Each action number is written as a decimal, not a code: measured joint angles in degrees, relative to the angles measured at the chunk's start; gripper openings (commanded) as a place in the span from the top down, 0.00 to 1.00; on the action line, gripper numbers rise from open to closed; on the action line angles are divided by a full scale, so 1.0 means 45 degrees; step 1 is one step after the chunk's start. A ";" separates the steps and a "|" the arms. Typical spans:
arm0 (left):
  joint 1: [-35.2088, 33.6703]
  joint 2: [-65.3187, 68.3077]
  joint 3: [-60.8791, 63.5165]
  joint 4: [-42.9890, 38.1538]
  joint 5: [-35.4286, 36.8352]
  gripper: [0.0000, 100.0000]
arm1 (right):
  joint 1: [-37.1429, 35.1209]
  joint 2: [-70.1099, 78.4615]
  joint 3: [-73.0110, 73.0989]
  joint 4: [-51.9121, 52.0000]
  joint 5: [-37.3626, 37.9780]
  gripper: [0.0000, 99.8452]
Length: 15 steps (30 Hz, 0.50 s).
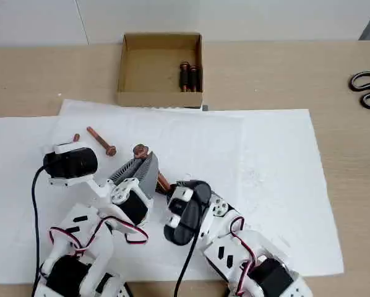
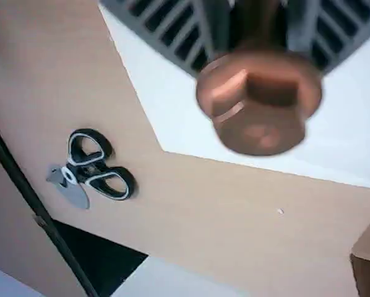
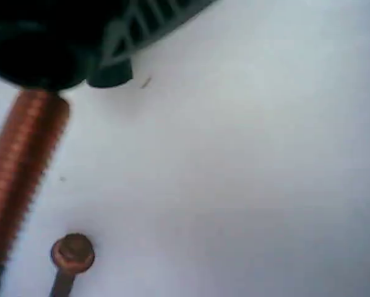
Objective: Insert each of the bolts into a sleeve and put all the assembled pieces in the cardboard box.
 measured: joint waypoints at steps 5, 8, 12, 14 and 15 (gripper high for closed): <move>0.0020 0.0000 0.0000 0.0000 0.0000 0.99 | 0.0000 0.0000 0.0000 0.0195 -0.1426 1.00; 0.0020 0.0000 0.0000 0.0000 0.0000 0.99 | 0.0000 0.0000 0.0000 0.0195 -0.1797 1.00; 0.0020 0.0000 0.0000 0.0000 0.0000 0.99 | 0.0000 0.0000 0.0000 0.0195 -0.1895 1.00; 0.0020 0.0000 0.0000 -0.0039 0.0000 0.99 | 0.0000 0.0000 0.0000 0.0195 -0.1895 1.00; 0.0020 0.0000 0.0000 -0.0117 0.0000 0.99 | 0.0000 0.0000 0.0000 0.0195 -0.1895 1.00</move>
